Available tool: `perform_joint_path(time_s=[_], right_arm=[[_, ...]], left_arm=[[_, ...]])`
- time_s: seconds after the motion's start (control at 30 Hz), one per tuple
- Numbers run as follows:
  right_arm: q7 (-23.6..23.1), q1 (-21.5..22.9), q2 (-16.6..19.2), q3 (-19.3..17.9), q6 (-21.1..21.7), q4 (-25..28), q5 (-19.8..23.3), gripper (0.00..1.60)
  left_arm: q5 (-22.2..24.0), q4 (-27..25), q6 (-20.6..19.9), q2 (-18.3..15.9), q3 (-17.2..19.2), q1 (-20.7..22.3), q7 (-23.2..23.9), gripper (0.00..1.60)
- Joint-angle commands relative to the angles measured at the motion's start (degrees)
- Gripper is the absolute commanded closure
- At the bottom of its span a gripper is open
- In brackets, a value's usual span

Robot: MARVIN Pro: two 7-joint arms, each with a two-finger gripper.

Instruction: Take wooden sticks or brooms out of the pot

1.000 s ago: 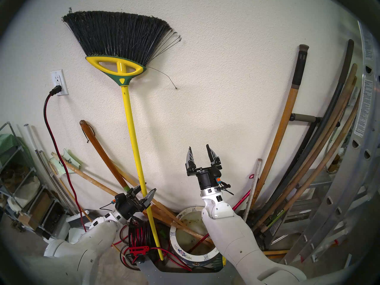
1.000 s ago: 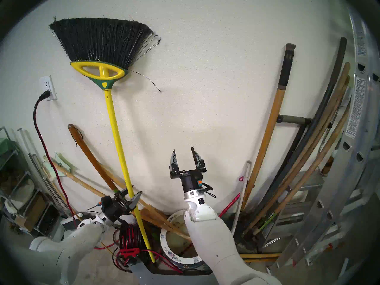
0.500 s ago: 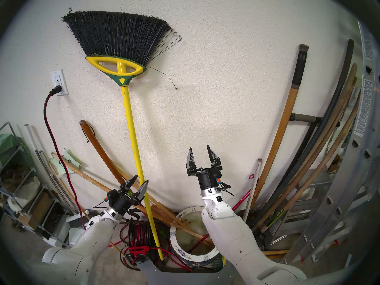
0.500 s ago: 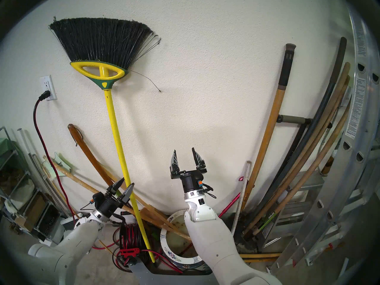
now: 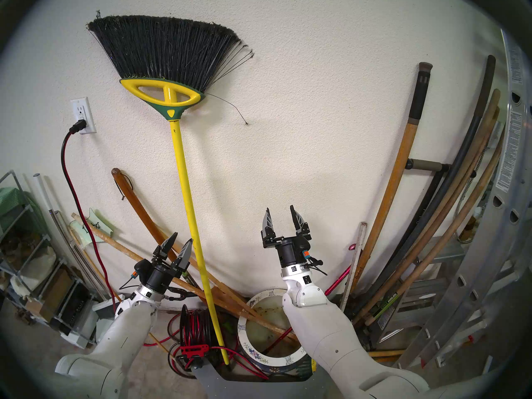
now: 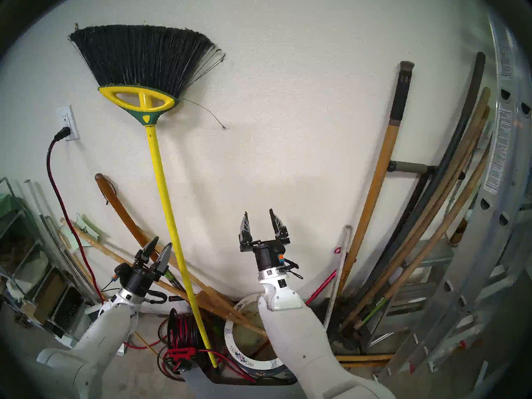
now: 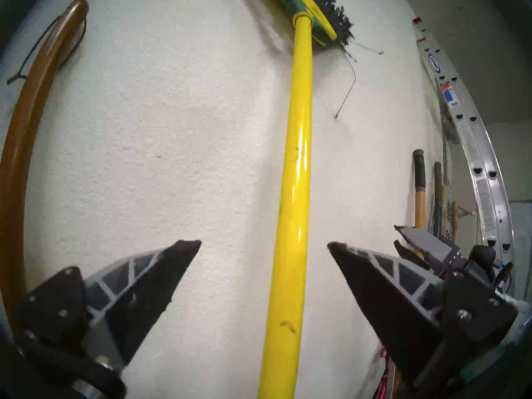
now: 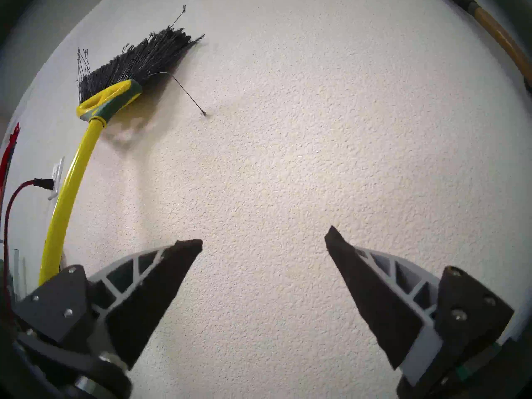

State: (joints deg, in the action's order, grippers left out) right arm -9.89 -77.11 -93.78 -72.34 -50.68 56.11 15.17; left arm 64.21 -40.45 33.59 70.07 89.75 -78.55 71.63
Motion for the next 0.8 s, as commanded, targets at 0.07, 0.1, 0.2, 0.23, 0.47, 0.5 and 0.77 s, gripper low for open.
perform_joint_path(time_s=[0.07,0.1,0.2,0.23,0.47,0.5,0.77], right_arm=[[-0.3,1.4,-0.5,0.3,-0.4,-1.1,0.0,0.00],[-0.3,1.6,-0.6,0.2,-0.4,-1.3,0.1,0.00],[-0.2,2.2,-0.6,0.1,-0.7,-1.8,0.2,0.00],[-0.2,2.4,-0.5,0.0,-0.8,-1.8,0.2,0.00],[0.4,4.6,0.5,-1.9,-3.2,0.1,0.6,0.00],[0.4,4.9,0.7,-2.3,-3.5,0.5,0.6,0.00],[1.2,6.1,3.5,-6.0,-4.3,5.1,0.3,0.00]], left_arm=[[5.7,-6.0,1.3,-1.6,2.7,-2.7,7.8,0.00],[5.6,-7.2,2.1,-2.0,2.4,-3.0,4.7,0.00],[6.7,-10.1,4.3,-2.6,3.5,-4.4,4.7,0.00],[7.1,-11.5,4.8,-2.7,4.1,-5.2,5.3,0.00],[8.0,-18.3,11.4,-3.0,6.3,-8.7,2.0,0.00],[7.4,-17.7,12.1,-3.2,5.6,-8.3,-2.2,0.00],[7.2,-25.9,20.3,-3.9,8.0,-13.2,-8.3,0.00]])
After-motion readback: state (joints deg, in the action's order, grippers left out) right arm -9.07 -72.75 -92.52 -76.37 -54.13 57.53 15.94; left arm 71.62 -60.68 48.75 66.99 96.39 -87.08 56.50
